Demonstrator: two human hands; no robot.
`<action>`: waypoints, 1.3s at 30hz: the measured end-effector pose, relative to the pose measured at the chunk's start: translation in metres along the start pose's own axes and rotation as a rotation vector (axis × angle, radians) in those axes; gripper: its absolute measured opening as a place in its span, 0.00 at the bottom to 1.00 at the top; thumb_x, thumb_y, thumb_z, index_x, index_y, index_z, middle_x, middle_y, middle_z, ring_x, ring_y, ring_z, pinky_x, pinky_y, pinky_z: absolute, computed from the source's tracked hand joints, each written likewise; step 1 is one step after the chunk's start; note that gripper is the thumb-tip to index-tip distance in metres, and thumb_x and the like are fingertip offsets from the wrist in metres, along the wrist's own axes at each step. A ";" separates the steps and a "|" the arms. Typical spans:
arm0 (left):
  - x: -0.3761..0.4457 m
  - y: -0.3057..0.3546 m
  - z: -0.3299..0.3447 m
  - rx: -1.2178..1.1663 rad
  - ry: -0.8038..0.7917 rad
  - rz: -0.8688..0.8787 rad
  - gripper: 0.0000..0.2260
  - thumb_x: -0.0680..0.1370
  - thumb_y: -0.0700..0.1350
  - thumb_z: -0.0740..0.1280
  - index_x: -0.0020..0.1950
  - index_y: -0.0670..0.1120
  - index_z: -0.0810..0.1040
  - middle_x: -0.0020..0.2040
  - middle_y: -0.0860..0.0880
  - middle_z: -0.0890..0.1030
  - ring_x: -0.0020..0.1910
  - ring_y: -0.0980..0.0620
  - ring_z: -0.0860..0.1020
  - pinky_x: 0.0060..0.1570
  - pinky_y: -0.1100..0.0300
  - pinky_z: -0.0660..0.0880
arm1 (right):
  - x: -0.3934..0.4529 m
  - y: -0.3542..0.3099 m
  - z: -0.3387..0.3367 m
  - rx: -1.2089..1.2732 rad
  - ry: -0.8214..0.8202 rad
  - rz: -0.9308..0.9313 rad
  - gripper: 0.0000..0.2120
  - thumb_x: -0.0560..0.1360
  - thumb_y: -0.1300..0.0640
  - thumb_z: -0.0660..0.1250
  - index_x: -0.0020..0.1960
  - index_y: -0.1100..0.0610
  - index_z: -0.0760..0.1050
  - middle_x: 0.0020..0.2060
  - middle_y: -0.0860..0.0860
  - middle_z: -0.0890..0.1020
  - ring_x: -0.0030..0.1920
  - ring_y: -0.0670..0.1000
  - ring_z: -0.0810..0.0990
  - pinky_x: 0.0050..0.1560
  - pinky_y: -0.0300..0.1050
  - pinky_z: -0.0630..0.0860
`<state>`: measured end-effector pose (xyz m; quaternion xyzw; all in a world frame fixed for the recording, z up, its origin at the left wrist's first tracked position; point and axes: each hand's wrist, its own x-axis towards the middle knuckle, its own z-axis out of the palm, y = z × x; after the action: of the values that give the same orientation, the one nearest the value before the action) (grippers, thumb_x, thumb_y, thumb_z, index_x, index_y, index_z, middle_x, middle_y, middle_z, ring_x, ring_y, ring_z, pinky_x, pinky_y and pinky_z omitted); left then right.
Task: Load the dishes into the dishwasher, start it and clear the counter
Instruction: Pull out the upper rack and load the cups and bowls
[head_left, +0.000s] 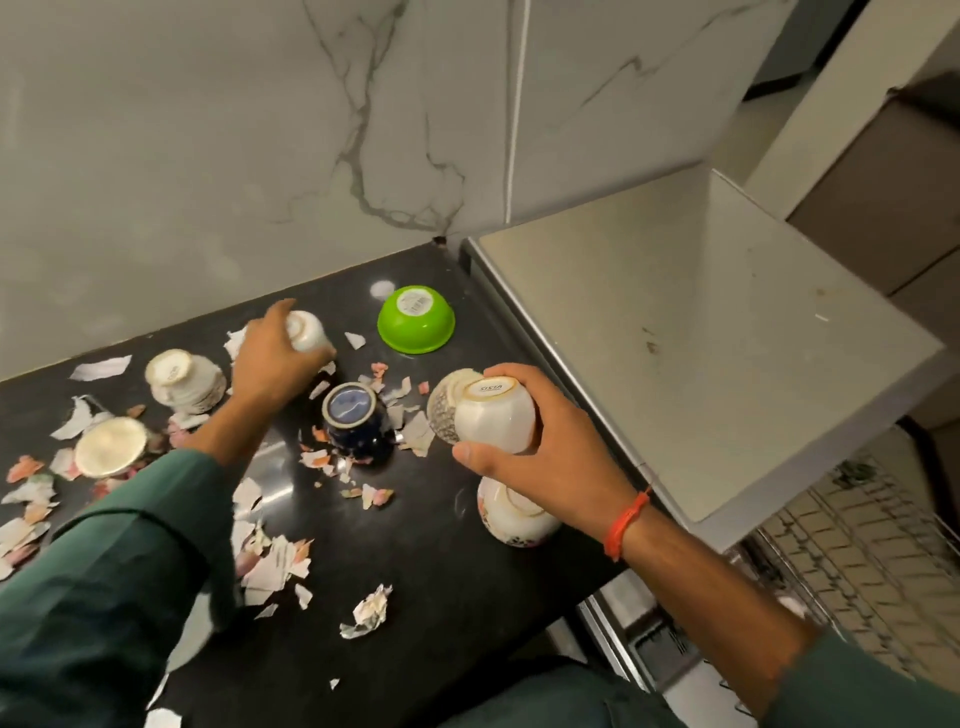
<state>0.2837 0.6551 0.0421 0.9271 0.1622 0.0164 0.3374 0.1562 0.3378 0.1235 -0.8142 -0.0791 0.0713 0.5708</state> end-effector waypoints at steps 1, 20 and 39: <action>-0.005 -0.001 -0.007 -0.046 0.020 0.000 0.38 0.70 0.56 0.78 0.77 0.52 0.67 0.67 0.38 0.74 0.64 0.36 0.74 0.65 0.40 0.74 | -0.002 0.002 -0.003 0.026 0.007 0.009 0.28 0.66 0.50 0.82 0.62 0.43 0.73 0.53 0.37 0.81 0.53 0.42 0.81 0.51 0.36 0.78; -0.262 0.235 0.028 -0.455 -0.201 0.336 0.27 0.73 0.44 0.75 0.70 0.61 0.74 0.59 0.53 0.81 0.48 0.52 0.82 0.40 0.51 0.85 | -0.188 0.115 -0.202 0.496 0.277 0.288 0.29 0.61 0.45 0.77 0.58 0.55 0.78 0.47 0.48 0.82 0.48 0.48 0.82 0.44 0.42 0.79; -0.388 0.362 0.273 -0.094 -0.943 0.411 0.32 0.69 0.51 0.80 0.69 0.67 0.72 0.63 0.59 0.77 0.53 0.55 0.83 0.46 0.54 0.84 | -0.370 0.291 -0.297 0.461 0.744 0.758 0.33 0.63 0.31 0.69 0.62 0.48 0.73 0.54 0.47 0.81 0.53 0.49 0.81 0.49 0.44 0.80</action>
<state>0.0596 0.1047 0.0902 0.8304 -0.1941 -0.3298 0.4049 -0.1299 -0.1103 -0.0403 -0.6107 0.4415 -0.0048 0.6574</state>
